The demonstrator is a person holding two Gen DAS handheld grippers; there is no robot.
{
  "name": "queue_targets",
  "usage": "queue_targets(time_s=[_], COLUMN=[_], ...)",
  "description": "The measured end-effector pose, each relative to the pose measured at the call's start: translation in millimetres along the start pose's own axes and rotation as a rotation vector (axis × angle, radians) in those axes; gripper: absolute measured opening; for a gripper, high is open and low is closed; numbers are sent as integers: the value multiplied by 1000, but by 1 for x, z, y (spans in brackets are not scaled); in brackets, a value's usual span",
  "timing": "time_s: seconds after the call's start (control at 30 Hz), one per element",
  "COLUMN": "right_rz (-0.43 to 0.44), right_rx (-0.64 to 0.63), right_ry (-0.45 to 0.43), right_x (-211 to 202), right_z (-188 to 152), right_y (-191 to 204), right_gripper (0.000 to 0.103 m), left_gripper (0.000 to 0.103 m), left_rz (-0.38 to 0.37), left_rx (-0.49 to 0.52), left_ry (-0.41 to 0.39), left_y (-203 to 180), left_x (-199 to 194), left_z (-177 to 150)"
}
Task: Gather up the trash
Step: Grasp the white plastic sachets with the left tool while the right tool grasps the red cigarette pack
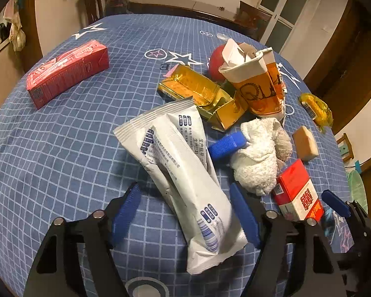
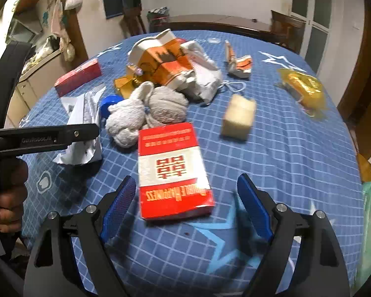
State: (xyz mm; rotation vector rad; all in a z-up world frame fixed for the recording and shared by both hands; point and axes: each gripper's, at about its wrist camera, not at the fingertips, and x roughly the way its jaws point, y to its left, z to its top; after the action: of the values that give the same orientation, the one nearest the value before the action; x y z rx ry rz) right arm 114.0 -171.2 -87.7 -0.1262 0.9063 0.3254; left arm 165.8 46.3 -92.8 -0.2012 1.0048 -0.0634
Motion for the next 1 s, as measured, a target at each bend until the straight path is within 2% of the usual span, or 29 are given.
queue_targets(time_s=[0.07, 0.13, 0.17, 0.23, 0.43, 0.6, 0.7, 0.8, 1.0], right_rz=[-17, -7, 4, 4, 31, 19, -4, -57, -240], right_rx=[-3, -2, 0, -5, 41, 103, 147, 210, 365], right_ry=[16, 27, 27, 18, -60, -150, -204, -267, -346], right_x=[5, 9, 9, 7, -21, -64, -95, -131, -209], right_z=[0, -1, -1, -4, -13, -20, -21, -25, -42], right_y=[0, 0, 1, 3, -5, -25, -46, -79, -160], right_gripper=[80, 64, 59, 58, 57, 57, 57, 57, 57], left_gripper=[61, 53, 46, 44, 38, 38, 38, 38, 38], left_rz=[6, 2, -15, -21, 48, 69, 23, -63, -222], left_rx=[3, 4, 3, 4, 34, 89, 138, 220, 414], left_ry=[-12, -15, -14, -12, -56, -167, -211, -236, -241], left_y=[1, 6, 8, 13, 16, -1, -23, -63, -167], left_x=[-1, -2, -3, -5, -27, -70, -92, -109, -116], left_z=[-1, -1, -1, -1, -9, -7, -1, 9, 22])
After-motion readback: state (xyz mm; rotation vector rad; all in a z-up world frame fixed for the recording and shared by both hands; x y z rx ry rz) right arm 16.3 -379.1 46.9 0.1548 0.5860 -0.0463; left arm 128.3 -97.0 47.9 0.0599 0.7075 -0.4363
